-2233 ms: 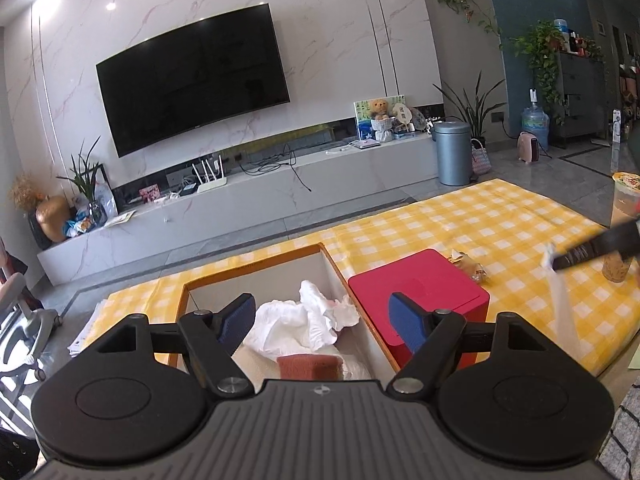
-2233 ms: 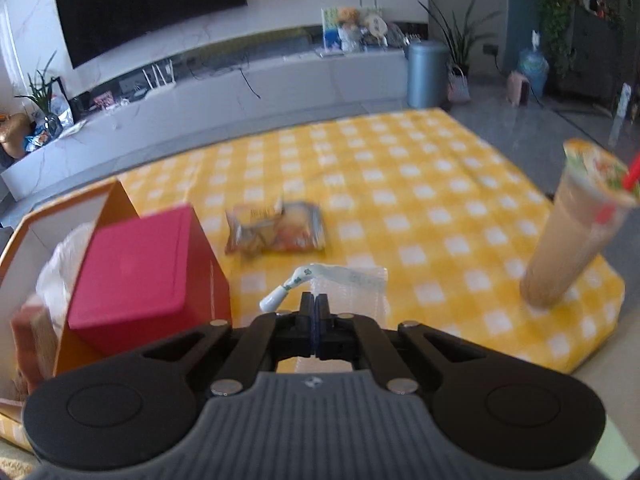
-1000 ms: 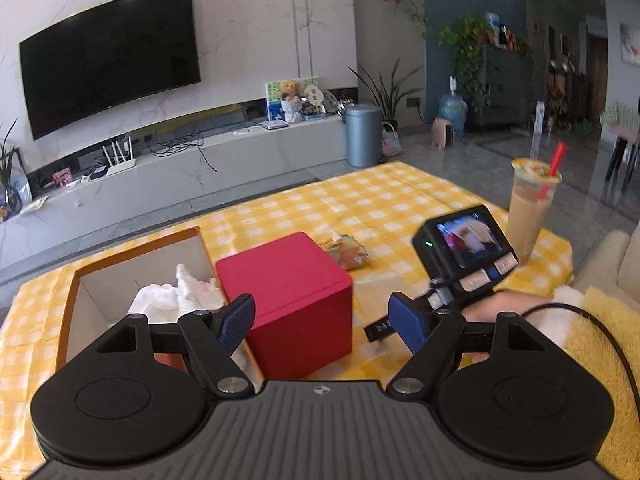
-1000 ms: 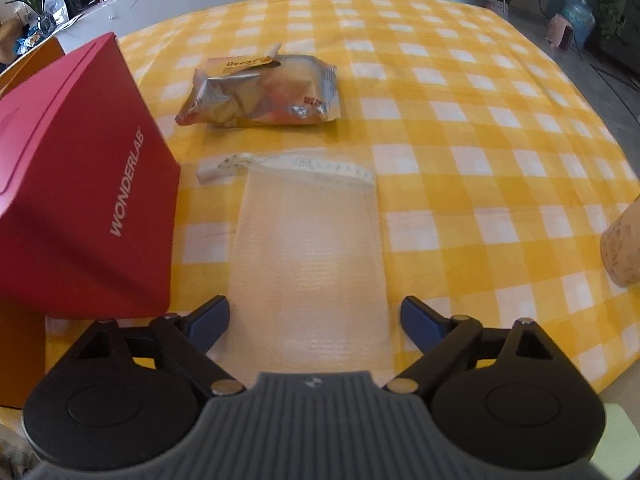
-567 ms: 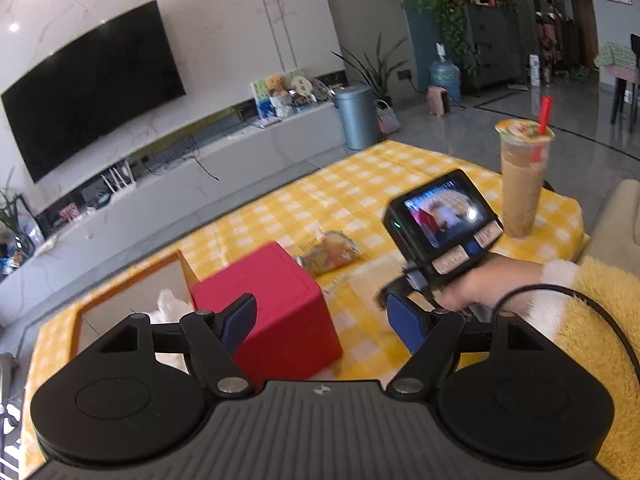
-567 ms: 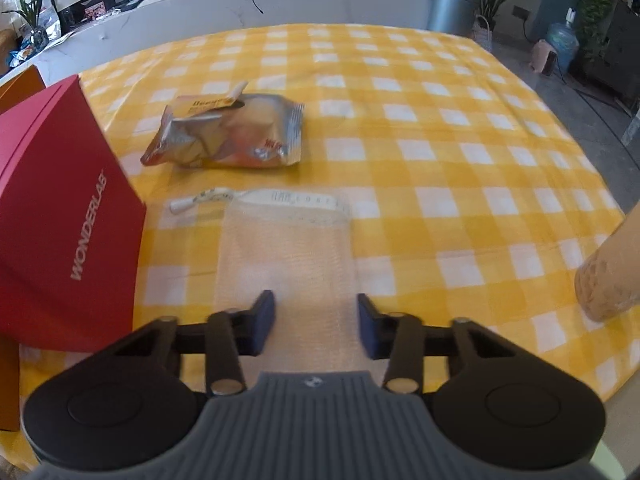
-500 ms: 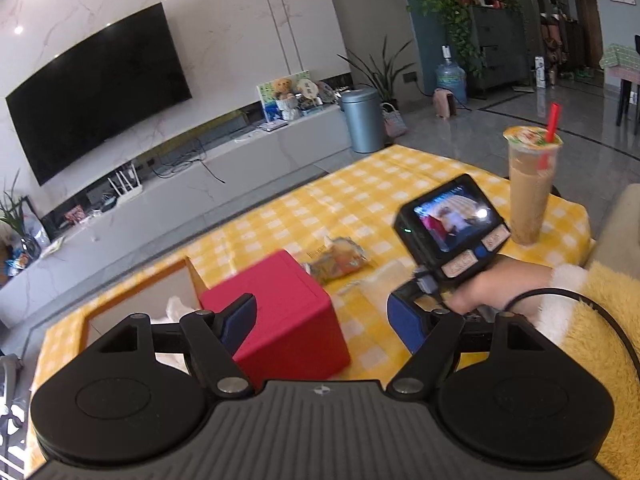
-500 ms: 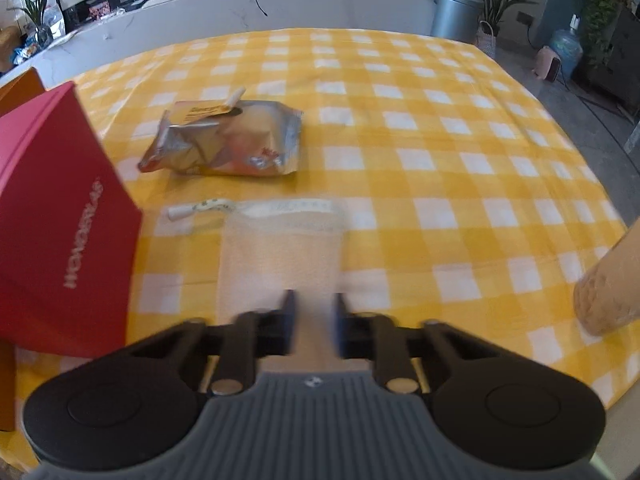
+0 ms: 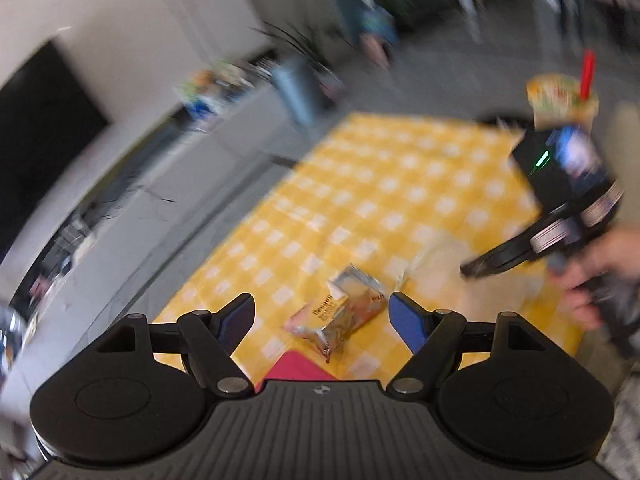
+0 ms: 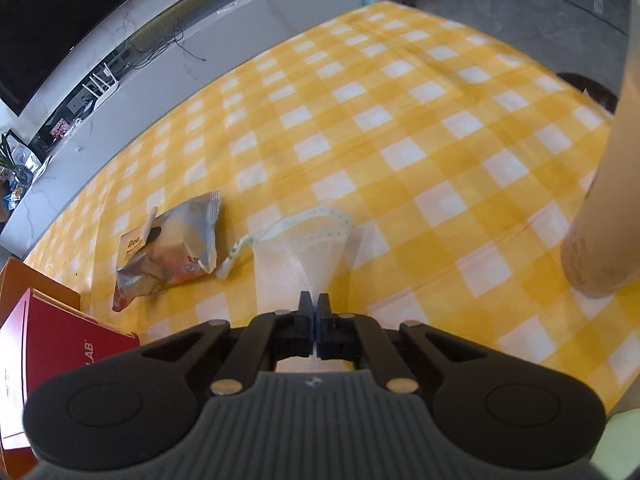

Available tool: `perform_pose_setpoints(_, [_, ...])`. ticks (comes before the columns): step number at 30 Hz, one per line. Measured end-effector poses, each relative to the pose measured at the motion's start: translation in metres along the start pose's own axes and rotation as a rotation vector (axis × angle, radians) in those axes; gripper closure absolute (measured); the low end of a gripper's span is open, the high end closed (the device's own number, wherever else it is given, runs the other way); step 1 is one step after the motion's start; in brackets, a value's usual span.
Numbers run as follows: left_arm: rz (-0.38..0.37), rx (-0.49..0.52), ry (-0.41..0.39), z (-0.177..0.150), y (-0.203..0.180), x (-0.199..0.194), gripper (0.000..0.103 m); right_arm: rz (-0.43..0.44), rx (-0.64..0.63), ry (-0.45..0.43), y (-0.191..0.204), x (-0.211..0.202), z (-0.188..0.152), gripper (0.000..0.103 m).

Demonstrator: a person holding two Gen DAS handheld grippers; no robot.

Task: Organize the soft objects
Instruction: 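Grasp the Deeyeo snack packet with the left tool and lift it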

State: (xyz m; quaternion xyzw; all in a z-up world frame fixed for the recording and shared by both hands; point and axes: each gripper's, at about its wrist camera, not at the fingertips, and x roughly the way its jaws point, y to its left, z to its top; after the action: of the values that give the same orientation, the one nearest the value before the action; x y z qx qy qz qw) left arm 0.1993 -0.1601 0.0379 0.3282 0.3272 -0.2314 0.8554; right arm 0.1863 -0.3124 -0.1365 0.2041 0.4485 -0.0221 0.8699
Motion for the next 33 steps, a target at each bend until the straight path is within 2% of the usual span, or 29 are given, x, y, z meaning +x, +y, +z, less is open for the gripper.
perform_pose_setpoints(2, [-0.065, 0.116, 0.03, 0.007, -0.006, 0.029, 0.013, 0.009, -0.021, -0.024, 0.001, -0.008, 0.001, 0.103])
perform_pose_setpoints(4, [-0.089, 0.22, 0.068, 0.011, -0.013, 0.057, 0.01, 0.05, -0.001, -0.013, -0.004, -0.011, 0.002, 0.103])
perform_pose_setpoints(7, [-0.047, 0.327, 0.181, 0.011, -0.026, 0.104, 0.01, 0.07, 0.024, -0.011, -0.009, -0.014, 0.002, 0.103])
perform_pose_setpoints(11, [-0.044, 0.424, 0.3, 0.006, -0.029, 0.153, 0.01, 0.087, 0.002, 0.012, -0.01, -0.014, -0.001, 0.103])
perform_pose_setpoints(13, [-0.052, 0.411, 0.319, 0.007, -0.025, 0.173, 0.01, 0.106, -0.013, 0.016, -0.008, -0.014, -0.002, 0.103])
perform_pose_setpoints(17, [-0.128, 0.307, 0.379, 0.011, -0.006, 0.202, 0.01, 0.108, -0.031, 0.02, -0.006, -0.012, -0.002, 0.103])
perform_pose_setpoints(21, [-0.212, 0.249, 0.508, 0.007, 0.002, 0.23, 0.005, 0.078, -0.005, 0.005, -0.015, -0.017, -0.003, 0.103])
perform_pose_setpoints(26, [-0.255, 0.189, 0.57, 0.007, 0.013, 0.247, 0.0, 0.067, 0.014, -0.005, -0.024, -0.021, -0.002, 0.103])
perform_pose_setpoints(33, [-0.275, 0.184, 0.644, 0.013, 0.017, 0.262, 0.0, 0.044, -0.004, -0.022, -0.022, -0.026, -0.003, 0.103])
